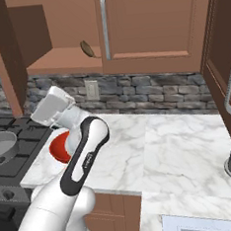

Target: Open the cabinet and move the ladle to the pot. Then close the cabinet.

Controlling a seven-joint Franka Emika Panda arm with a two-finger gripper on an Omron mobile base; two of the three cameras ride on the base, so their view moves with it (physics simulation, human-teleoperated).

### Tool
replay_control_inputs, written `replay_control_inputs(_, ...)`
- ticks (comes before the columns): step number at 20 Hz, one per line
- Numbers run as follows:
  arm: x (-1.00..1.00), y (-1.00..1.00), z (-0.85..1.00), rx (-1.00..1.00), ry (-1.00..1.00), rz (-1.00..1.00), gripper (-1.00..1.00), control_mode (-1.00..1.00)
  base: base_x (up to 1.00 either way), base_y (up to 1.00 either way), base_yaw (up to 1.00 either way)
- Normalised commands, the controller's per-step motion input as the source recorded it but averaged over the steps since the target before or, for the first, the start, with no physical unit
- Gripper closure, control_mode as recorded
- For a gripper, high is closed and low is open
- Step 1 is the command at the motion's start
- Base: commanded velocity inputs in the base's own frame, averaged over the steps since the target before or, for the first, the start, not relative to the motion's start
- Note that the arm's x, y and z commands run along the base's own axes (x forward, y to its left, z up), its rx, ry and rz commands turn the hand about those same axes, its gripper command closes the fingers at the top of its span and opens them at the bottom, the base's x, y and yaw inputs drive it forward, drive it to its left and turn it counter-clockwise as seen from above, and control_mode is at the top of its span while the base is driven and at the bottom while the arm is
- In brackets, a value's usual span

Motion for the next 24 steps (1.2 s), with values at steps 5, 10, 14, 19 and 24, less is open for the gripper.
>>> replay_control_inputs(5,-0.67,0.49,0.06,0.00,-0.15,0.00,-1.00,-1.00,0.00,0.00,0.00)
replay_control_inputs(10,-0.14,0.73,0.45,-0.12,-0.09,0.00,-1.00,-1.00,0.00,0.00,0.00)
replay_control_inputs(14,0.00,1.00,0.59,-0.17,0.00,-0.03,-1.00,-1.00,0.00,0.00,0.00)
replay_control_inputs(19,-0.02,1.00,0.58,-0.17,0.00,-0.07,-1.00,-1.00,0.00,0.00,0.00)
replay_control_inputs(24,-0.22,0.40,0.31,-0.12,-0.17,-0.08,-1.00,-1.00,0.00,0.00,0.00)
